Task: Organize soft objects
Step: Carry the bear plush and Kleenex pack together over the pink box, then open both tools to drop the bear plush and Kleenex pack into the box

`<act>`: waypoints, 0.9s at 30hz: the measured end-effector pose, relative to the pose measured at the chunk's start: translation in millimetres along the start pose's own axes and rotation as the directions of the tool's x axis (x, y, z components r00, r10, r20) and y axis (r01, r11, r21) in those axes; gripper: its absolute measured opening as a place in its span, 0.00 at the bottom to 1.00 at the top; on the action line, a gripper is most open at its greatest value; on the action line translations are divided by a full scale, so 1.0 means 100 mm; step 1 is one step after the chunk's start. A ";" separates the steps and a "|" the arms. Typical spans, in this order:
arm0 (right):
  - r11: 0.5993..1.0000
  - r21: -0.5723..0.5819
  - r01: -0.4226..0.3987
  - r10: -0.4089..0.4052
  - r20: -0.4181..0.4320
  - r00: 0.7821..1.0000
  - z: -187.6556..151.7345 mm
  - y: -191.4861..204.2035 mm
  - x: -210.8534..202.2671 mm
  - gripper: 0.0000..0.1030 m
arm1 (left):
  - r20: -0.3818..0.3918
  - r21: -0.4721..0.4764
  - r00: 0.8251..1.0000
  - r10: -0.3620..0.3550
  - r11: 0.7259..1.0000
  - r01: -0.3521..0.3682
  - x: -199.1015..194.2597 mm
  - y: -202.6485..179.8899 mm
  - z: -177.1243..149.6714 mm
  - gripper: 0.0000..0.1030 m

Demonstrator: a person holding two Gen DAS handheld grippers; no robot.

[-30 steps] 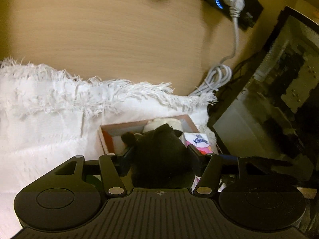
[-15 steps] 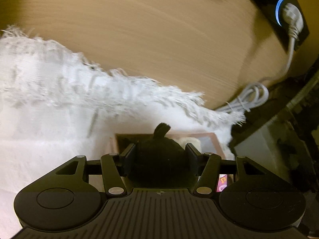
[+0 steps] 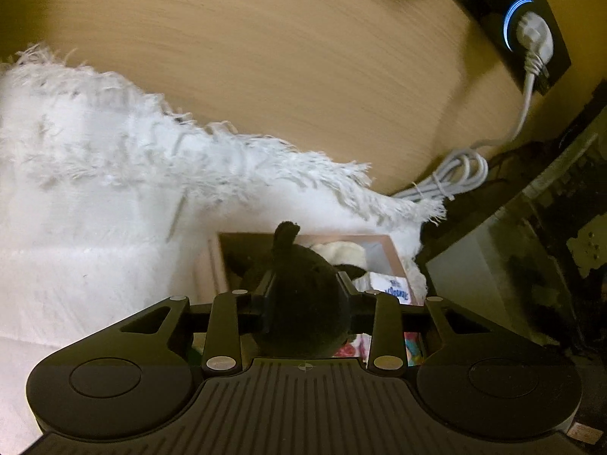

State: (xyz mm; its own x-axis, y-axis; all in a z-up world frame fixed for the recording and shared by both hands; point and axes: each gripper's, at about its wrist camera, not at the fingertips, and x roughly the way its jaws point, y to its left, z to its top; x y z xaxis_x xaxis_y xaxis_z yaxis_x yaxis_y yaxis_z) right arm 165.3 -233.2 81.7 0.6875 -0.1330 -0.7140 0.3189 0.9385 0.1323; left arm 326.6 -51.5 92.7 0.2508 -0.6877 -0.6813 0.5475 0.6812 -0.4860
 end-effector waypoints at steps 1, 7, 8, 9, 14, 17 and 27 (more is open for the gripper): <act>1.000 -0.002 -0.007 0.007 0.004 1.000 0.01 0.02 -0.01 0.25 | 0.005 0.025 1.000 0.013 1.000 -0.013 0.03 -0.02 0.00 0.35; 0.998 0.062 -0.005 0.010 -0.077 0.997 -0.03 0.02 0.24 0.26 | 0.007 -0.030 0.999 0.036 0.999 -0.036 0.17 0.14 0.06 0.36; 0.997 0.071 -0.012 0.017 -0.071 0.997 -0.03 0.00 0.25 0.26 | 0.007 -0.016 0.999 0.040 0.999 -0.040 0.18 0.12 0.05 0.36; 0.997 0.075 -0.015 0.020 -0.072 0.997 -0.03 -0.01 0.25 0.26 | 0.009 0.001 0.999 0.045 0.999 -0.045 0.19 0.10 0.04 0.36; 0.998 0.059 0.009 -0.006 -0.059 0.998 -0.04 0.03 0.26 0.29 | 0.033 0.021 0.998 0.057 0.998 -0.058 0.22 0.08 0.02 0.37; 0.997 0.073 0.031 -0.027 -0.061 0.998 -0.05 0.05 0.20 0.33 | 0.045 0.030 0.998 0.055 0.998 -0.056 0.21 0.09 0.01 0.41; 0.997 0.011 0.075 -0.075 -0.018 0.997 -0.30 0.44 -0.45 0.53 | 0.112 -0.071 0.994 0.018 0.997 -0.010 -0.01 0.24 -0.13 0.48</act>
State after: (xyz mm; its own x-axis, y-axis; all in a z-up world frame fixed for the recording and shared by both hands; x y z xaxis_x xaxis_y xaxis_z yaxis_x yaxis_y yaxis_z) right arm 129.0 -176.8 98.9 0.6498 -0.1970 -0.7341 0.3765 0.9224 0.0858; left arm 329.4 -31.7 74.8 0.3484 -0.6988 -0.6247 0.4865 0.7045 -0.5167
